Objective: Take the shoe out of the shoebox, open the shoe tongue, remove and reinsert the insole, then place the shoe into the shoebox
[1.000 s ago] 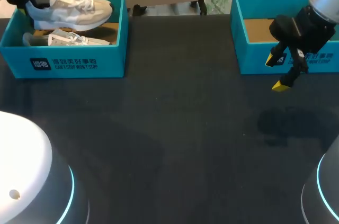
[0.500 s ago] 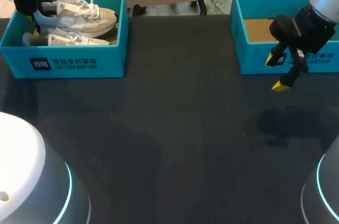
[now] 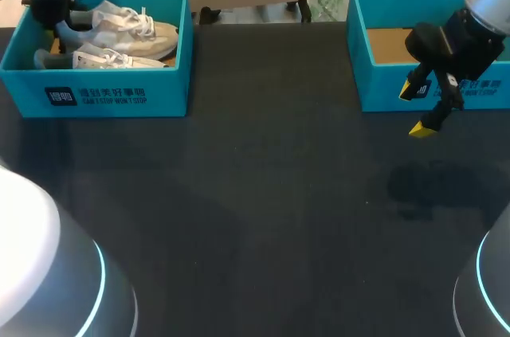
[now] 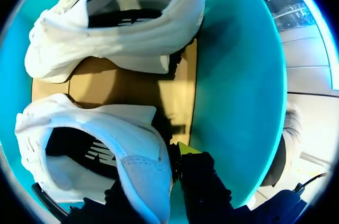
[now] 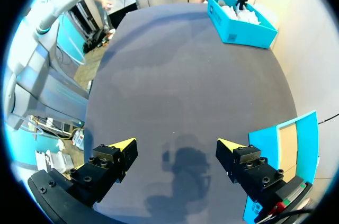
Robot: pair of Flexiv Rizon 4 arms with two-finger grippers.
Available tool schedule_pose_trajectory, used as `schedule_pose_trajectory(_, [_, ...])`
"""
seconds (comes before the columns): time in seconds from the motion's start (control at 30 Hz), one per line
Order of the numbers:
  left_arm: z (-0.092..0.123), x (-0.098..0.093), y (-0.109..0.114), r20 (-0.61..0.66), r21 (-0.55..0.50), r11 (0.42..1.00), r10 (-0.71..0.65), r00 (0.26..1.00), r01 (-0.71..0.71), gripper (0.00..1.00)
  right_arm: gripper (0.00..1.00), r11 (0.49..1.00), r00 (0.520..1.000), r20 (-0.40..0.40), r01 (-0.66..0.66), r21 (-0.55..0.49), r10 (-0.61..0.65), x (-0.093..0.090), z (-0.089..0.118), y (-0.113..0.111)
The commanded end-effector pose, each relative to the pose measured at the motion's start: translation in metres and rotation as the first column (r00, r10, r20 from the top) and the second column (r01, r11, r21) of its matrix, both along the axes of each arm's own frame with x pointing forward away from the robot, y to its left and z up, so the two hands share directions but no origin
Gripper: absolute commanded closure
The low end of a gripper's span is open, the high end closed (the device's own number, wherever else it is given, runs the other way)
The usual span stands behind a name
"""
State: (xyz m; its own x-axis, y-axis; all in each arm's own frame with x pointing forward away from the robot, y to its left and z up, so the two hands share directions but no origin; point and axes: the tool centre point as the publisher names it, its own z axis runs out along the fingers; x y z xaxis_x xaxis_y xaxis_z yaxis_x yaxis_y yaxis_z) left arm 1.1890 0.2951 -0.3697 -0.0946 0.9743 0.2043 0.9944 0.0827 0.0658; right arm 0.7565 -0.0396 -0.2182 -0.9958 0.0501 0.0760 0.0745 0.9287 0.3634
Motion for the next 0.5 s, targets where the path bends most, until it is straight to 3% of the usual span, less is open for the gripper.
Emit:
schedule_pose_trajectory(0.03, [-0.001,0.011,-0.001,-0.039,0.007,1.0,0.007,0.999,-0.007,1.0,0.0,1.0,1.0,0.0,0.0,-0.002,0.0,0.0,-0.001,0.0])
schedule_pose_trajectory(0.17, [-0.002,0.012,0.0,-0.046,0.015,1.0,-0.003,0.999,0.004,0.97,0.0,1.0,1.0,0.0,0.0,-0.002,0.0,0.0,-0.001,0.0])
schedule_pose_trajectory(0.27, [-0.005,0.012,0.001,-0.05,0.017,1.0,-0.014,0.999,0.015,0.76,0.0,1.0,1.0,0.0,0.0,-0.002,0.0,0.0,-0.001,0.0])
schedule_pose_trajectory(0.43, [0.003,0.009,0.005,-0.052,0.002,1.0,-0.025,0.998,0.025,0.55,0.0,1.0,1.0,0.0,0.0,-0.002,0.0,0.0,-0.001,0.0])
schedule_pose_trajectory(0.47, [0.006,0.008,0.005,-0.048,-0.006,1.0,-0.026,0.999,0.026,0.46,0.0,1.0,1.0,0.0,0.0,-0.002,0.0,0.0,-0.001,0.0])
schedule_pose_trajectory(0.5, [0.009,0.007,0.005,-0.046,-0.014,0.999,-0.032,0.998,0.032,0.22,0.0,1.0,1.0,0.0,0.0,-0.002,0.0,0.0,-0.001,0.0])
